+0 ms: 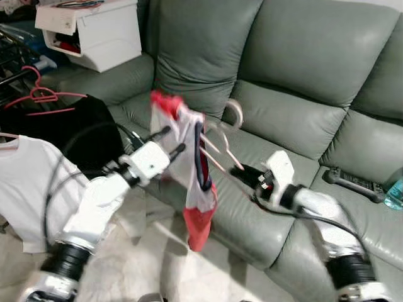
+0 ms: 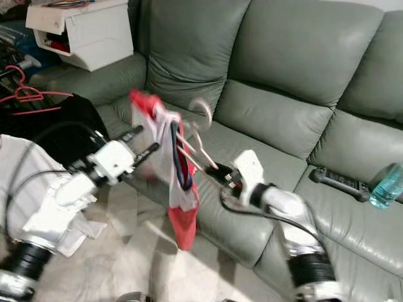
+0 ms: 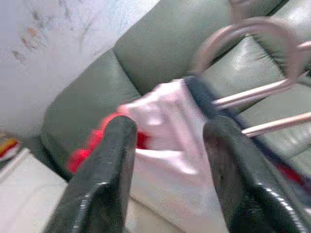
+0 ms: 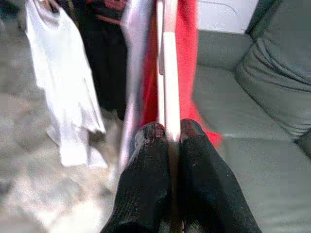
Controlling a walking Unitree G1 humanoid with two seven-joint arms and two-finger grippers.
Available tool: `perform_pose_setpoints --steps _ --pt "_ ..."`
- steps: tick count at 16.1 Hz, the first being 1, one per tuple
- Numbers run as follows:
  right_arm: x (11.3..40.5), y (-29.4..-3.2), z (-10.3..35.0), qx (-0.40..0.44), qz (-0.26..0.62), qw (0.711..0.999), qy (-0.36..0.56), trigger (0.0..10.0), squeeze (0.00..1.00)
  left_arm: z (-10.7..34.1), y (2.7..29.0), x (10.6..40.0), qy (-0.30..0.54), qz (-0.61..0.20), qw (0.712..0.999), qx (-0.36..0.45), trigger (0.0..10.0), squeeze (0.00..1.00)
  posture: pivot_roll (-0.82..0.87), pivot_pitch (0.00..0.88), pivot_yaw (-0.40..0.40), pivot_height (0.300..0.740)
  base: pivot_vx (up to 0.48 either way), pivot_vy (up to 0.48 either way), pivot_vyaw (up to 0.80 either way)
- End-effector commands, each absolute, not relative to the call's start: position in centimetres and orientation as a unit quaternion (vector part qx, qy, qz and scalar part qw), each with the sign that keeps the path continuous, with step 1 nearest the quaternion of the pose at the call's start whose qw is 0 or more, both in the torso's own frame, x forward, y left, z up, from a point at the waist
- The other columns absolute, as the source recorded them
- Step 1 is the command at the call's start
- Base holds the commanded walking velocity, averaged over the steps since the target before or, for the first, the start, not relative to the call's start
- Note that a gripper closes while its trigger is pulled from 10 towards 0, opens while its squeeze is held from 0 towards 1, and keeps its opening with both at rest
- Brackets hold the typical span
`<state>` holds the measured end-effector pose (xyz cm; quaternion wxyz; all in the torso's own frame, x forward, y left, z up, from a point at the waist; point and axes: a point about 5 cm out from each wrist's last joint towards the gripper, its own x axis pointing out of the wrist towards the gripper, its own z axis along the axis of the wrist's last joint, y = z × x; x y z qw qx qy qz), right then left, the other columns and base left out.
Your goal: Hang hanger
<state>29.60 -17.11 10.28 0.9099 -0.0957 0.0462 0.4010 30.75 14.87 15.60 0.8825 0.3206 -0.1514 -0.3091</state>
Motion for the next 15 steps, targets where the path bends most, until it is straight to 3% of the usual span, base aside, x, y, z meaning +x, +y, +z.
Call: perform_pose_setpoints --steps 1,2,5,6,8,9,10,12,15 --pt "29.3 -17.5 10.5 -0.126 0.422 0.897 0.039 10.0 0.00 17.1 16.0 31.4 -0.170 -0.295 0.877 0.340 10.0 1.00 -0.04 0.000 0.031 0.740 0.000 0.000 0.00" --pt "28.9 -18.0 10.3 -0.139 0.432 0.889 0.052 10.0 0.00 17.5 16.5 31.6 -0.173 -0.292 0.873 0.350 10.0 1.00 -0.04 0.000 0.031 0.740 0.000 0.000 0.00" --pt "26.9 -20.5 9.3 -0.206 0.504 0.831 0.117 10.0 0.00 16.4 17.7 31.6 -0.146 -0.356 0.812 0.439 10.0 1.00 -0.04 0.000 0.041 0.740 0.000 0.000 0.00" --pt "26.8 -20.8 9.3 -0.214 0.508 0.825 0.122 10.0 0.00 16.1 17.7 31.5 -0.139 -0.369 0.803 0.446 10.0 1.00 -0.04 0.000 0.044 0.740 0.000 0.000 0.00" --pt "27.0 -21.8 9.7 -0.253 0.523 0.804 0.129 10.0 0.00 14.1 17.4 30.2 -0.103 -0.469 0.741 0.469 10.0 1.00 -0.05 0.000 0.046 0.740 0.000 0.000 0.00" --pt "27.2 -21.8 10.0 -0.260 0.525 0.801 0.125 10.0 0.00 13.4 17.7 30.0 -0.077 -0.493 0.726 0.474 10.0 0.55 -0.05 0.000 0.046 0.740 0.000 0.000 0.00" --pt "27.4 -21.7 10.2 -0.267 0.533 0.794 0.121 10.0 0.00 12.5 18.2 29.6 -0.042 -0.528 0.700 0.479 10.0 0.00 -0.04 0.000 0.048 0.740 0.000 0.000 0.00" --pt "27.7 -21.3 10.3 -0.270 0.536 0.792 0.114 10.0 0.00 11.9 18.4 29.7 -0.031 -0.536 0.691 0.484 10.0 0.00 -0.04 0.000 0.048 0.740 0.000 0.000 0.00" --pt "27.0 -19.7 10.0 -0.280 0.578 0.760 0.100 10.0 0.00 11.0 18.0 30.3 -0.013 -0.546 0.683 0.485 10.0 0.00 -0.06 0.000 0.052 0.740 0.000 0.000 0.00"
